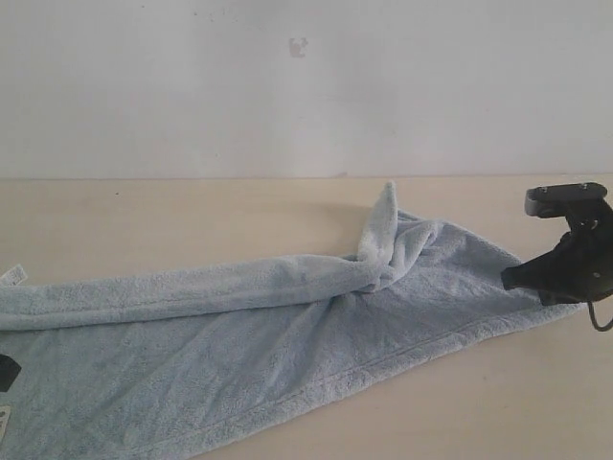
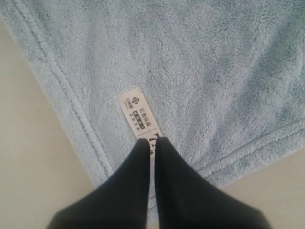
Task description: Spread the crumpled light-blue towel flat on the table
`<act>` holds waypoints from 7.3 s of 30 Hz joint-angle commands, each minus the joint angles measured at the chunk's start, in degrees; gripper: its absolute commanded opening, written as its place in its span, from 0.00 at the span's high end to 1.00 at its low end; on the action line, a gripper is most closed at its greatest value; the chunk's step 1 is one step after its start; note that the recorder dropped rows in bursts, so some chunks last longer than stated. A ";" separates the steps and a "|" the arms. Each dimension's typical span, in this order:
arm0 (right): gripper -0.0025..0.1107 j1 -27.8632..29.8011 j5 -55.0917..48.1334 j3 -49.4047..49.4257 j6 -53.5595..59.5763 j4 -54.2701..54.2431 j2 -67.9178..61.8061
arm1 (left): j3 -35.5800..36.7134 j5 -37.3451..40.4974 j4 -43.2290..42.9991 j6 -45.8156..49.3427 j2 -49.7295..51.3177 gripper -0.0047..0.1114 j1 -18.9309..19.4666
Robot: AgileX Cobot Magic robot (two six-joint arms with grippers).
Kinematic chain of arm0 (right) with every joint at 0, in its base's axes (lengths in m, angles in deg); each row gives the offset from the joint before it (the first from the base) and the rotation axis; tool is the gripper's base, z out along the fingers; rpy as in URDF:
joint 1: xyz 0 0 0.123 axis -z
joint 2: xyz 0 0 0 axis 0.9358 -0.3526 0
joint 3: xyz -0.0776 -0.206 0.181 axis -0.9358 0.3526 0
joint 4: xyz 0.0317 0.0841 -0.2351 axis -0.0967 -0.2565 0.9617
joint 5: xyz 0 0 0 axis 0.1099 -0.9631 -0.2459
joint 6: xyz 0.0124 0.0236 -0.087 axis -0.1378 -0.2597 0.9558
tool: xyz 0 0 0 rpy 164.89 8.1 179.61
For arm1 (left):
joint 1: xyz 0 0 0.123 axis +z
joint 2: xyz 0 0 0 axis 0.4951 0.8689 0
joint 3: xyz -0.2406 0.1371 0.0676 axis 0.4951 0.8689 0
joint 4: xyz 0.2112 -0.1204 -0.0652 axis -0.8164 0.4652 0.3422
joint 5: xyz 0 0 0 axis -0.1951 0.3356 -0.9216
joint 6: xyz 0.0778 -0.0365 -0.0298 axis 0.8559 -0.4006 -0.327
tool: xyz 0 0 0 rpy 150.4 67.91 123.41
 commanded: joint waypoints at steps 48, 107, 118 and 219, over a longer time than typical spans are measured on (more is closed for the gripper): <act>0.98 0.58 -7.62 0.08 -1.25 1.43 -3.33 | 0.15 -1.52 1.17 0.33 -0.40 0.93 -0.01; 0.73 0.30 -20.34 -30.62 0.71 -16.46 -14.85 | -0.16 -3.11 12.73 9.32 -0.40 0.93 -0.01; 0.98 0.30 -14.15 -30.62 0.60 -15.90 -7.99 | -0.16 -3.11 12.73 9.32 -0.40 0.93 -0.01; 0.98 0.30 -10.17 -19.97 -13.77 5.98 5.70 | -14.14 -23.93 2.09 -5.11 16.69 0.86 2.99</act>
